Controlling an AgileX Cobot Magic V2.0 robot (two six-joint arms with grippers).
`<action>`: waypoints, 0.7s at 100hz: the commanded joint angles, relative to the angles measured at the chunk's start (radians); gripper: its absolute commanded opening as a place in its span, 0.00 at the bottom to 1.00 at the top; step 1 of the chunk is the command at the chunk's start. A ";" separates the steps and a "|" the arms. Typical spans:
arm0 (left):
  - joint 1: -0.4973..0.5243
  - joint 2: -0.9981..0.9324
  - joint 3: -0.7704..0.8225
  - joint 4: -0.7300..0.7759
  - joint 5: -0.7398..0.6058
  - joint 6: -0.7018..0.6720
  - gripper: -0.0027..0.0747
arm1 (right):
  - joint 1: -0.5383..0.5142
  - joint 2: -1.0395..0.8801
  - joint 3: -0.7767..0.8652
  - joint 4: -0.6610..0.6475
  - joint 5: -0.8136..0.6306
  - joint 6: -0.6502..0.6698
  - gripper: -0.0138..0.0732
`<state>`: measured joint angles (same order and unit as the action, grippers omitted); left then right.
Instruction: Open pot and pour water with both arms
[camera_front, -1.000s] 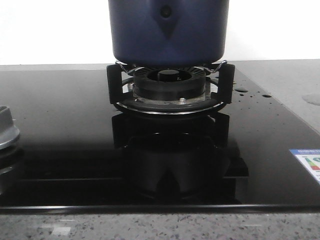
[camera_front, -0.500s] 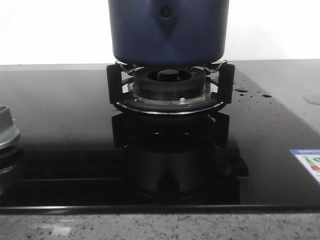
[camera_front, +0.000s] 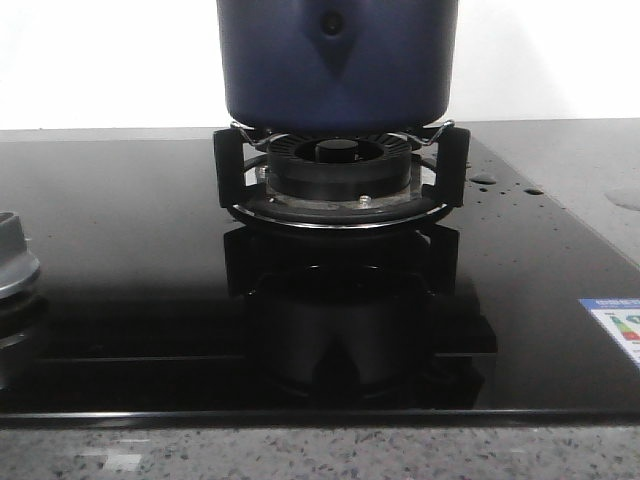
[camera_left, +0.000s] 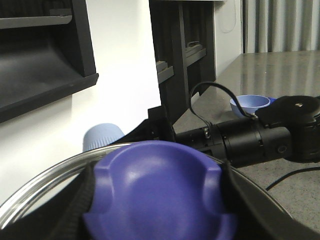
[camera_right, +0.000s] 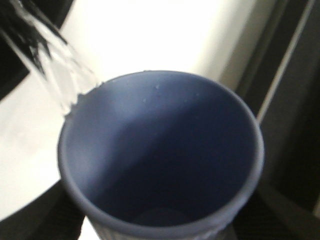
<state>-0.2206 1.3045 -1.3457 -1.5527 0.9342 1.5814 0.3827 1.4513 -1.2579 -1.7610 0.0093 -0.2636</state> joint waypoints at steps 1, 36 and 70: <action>0.002 -0.029 -0.032 -0.093 -0.005 -0.011 0.33 | 0.010 -0.035 -0.061 -0.069 0.030 -0.005 0.40; 0.002 -0.029 -0.032 -0.093 -0.005 -0.011 0.33 | 0.011 -0.035 -0.075 -0.089 0.035 -0.003 0.40; 0.002 -0.029 -0.032 -0.093 -0.005 -0.011 0.33 | 0.011 -0.057 -0.060 0.316 0.191 0.514 0.40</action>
<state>-0.2206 1.3045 -1.3457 -1.5527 0.9342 1.5809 0.3941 1.4513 -1.2931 -1.5519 0.0865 0.1078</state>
